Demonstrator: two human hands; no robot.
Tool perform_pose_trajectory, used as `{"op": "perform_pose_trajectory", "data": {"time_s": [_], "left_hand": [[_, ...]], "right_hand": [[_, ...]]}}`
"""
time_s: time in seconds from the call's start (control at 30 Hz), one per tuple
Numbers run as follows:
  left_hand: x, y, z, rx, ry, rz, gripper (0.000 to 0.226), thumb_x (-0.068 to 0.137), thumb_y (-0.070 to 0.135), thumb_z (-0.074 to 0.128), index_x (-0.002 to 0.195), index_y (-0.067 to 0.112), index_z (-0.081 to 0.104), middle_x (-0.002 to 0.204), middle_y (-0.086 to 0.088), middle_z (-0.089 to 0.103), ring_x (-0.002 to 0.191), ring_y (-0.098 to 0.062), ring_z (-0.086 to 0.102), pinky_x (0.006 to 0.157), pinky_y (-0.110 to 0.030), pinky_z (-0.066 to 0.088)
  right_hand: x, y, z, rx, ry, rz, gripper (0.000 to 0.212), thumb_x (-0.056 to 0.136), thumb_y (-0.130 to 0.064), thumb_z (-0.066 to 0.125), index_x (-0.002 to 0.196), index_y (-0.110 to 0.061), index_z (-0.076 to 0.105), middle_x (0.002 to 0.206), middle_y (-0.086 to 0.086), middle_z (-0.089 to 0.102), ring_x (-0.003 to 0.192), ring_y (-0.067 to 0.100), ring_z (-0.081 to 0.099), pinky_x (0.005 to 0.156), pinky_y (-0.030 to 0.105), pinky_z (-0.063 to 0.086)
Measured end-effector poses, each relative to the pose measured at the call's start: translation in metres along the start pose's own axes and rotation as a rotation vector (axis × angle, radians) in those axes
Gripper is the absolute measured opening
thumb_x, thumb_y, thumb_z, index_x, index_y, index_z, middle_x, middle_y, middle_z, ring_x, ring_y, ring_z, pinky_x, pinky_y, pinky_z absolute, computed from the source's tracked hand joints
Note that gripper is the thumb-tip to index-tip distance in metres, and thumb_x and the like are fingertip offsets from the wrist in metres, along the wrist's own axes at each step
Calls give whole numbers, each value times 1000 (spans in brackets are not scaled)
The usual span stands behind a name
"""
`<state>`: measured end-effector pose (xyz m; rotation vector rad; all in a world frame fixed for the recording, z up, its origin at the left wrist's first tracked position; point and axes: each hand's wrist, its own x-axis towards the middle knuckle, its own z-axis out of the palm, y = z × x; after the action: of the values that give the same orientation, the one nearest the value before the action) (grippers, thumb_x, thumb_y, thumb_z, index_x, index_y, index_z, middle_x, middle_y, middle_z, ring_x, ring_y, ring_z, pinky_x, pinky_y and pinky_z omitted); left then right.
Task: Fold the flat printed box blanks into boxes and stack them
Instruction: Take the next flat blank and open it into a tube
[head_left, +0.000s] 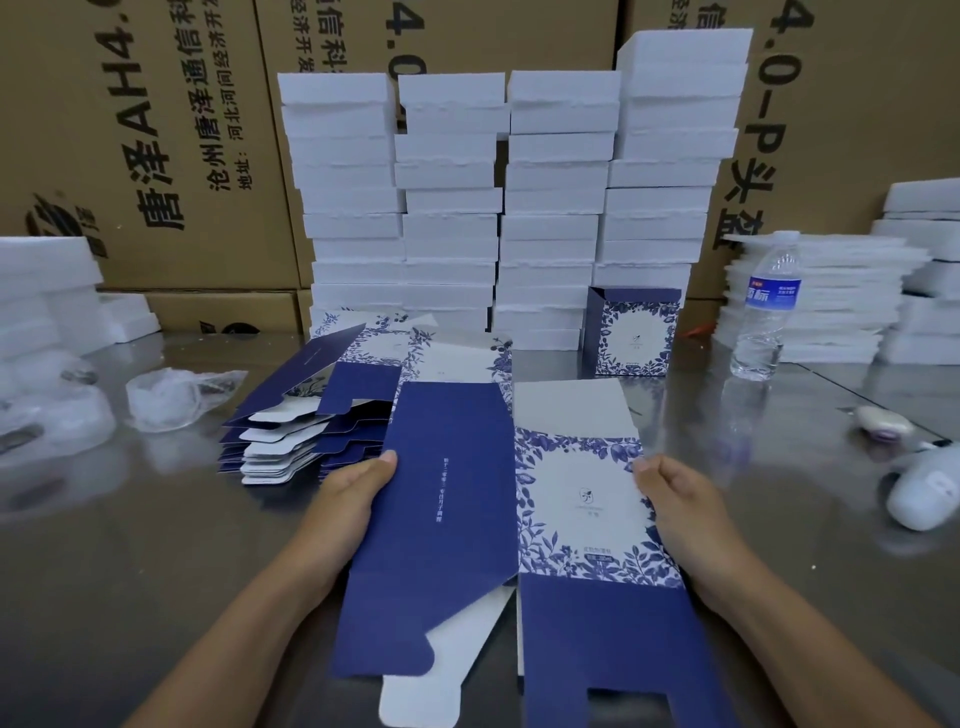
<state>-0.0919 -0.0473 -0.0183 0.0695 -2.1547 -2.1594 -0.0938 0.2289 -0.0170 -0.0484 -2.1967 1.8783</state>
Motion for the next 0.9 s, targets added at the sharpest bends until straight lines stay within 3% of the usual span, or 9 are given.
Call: {"op": "perform_pose_trajectory", "data": {"time_s": [0.13,0.23,0.3,0.5,0.6,0.7,0.8,0.9], "left_hand": [[-2,5,1,-75,23,37,37,95,43,48,84,25,78,92,-4,75,82,-21,73,67,-30,55],[-1,6,2,-73,58,37,42,95,47,46,79,26,77,86,-1,76,76,-18,73,60,-27,55],[-1,5,1,-79,46,25,38,97,38,46,80,24,78,91,-5,75,76,-20,72,69,-32,55],[-2,2,-3,-46,-3,21,35,98,34,45,89,22,76,99,-8,74,87,-24,71,80,-39,54],[-2,2,-2,-55,2,7,34,97,33,47,88,22,77,98,-8,74,85,-23,72,77,-36,54],[-2,6,0,-120,28,-8,32,95,31,50,85,20,78,95,-9,74,80,-22,72,69,-33,56],[-3,9,1,-205,48,-22,37,94,40,51,76,25,79,84,-4,76,69,-18,73,51,-25,54],[-2,10,0,-169,60,-17,38,94,43,50,77,23,79,85,-3,76,72,-18,73,51,-25,54]], "right_hand": [[0,0,0,1,-25,-1,28,97,-20,48,82,1,57,66,7,52,55,15,42,49,22,34],[0,0,1,9,-60,2,30,97,-19,49,84,8,54,68,10,55,62,19,47,63,30,37],[0,0,1,-16,-67,-4,34,97,-20,48,85,12,51,71,13,54,66,21,46,68,33,36],[1,0,2,28,20,6,40,98,-26,46,82,10,51,70,12,50,64,20,43,60,29,33],[3,2,1,26,19,12,47,99,-31,42,93,14,54,73,14,54,66,22,46,64,31,36],[4,3,1,23,-19,37,40,100,-28,41,96,6,62,84,26,67,72,24,55,69,35,43],[3,3,2,27,-54,45,37,100,-26,43,93,3,63,99,31,63,76,25,57,72,38,47],[2,2,2,33,-76,38,36,99,-25,44,91,5,63,97,30,64,75,25,58,73,37,46]]}}
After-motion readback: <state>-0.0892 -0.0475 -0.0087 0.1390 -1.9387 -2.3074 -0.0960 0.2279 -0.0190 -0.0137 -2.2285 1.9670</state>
